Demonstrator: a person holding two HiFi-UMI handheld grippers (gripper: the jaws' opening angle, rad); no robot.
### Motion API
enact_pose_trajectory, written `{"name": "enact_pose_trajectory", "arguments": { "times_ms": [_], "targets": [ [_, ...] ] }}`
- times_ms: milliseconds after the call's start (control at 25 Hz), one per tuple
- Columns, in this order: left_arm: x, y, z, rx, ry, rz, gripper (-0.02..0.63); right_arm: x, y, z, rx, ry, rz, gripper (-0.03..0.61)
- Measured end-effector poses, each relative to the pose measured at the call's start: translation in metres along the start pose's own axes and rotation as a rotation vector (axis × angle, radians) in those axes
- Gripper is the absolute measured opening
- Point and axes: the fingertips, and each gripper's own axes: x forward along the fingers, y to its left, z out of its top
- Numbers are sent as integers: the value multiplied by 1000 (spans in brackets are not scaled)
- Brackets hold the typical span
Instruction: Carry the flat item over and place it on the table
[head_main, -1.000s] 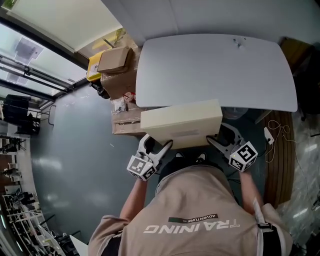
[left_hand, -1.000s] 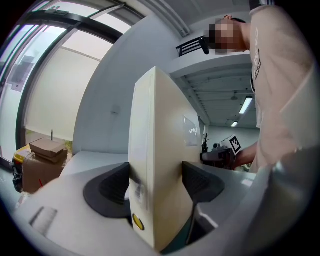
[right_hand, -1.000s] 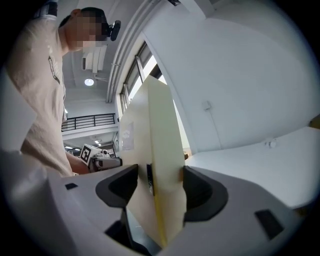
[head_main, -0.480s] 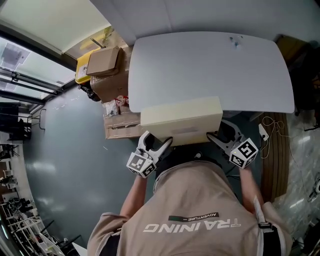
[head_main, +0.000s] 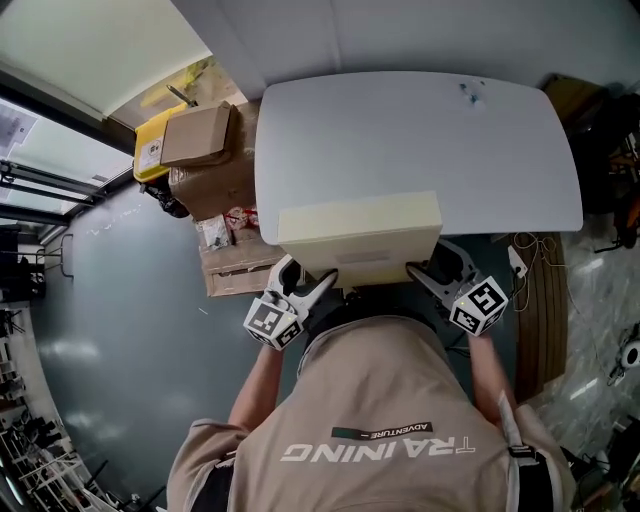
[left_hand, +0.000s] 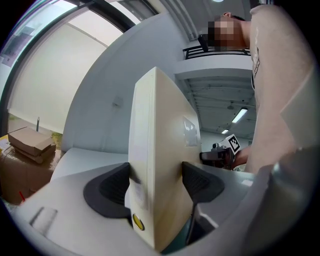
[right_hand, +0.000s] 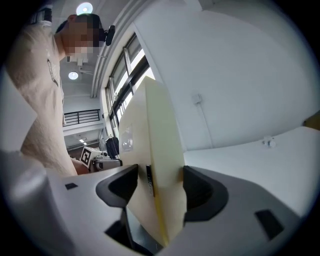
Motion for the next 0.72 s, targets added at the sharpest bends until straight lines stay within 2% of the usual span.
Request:
{"name": "enact_pose_trajectory", "arguments": {
  "times_ms": [200, 400, 720],
  "targets": [
    [0, 39, 6, -2, 10, -27, 314, 38, 0, 2, 17, -3, -23, 285],
    [1, 66, 6, -39, 7, -10, 314, 64, -5, 10, 15, 15, -24, 285],
    [36, 90, 14, -27, 12, 4, 314, 86, -46, 20, 23, 18, -7, 285]
  ]
}}
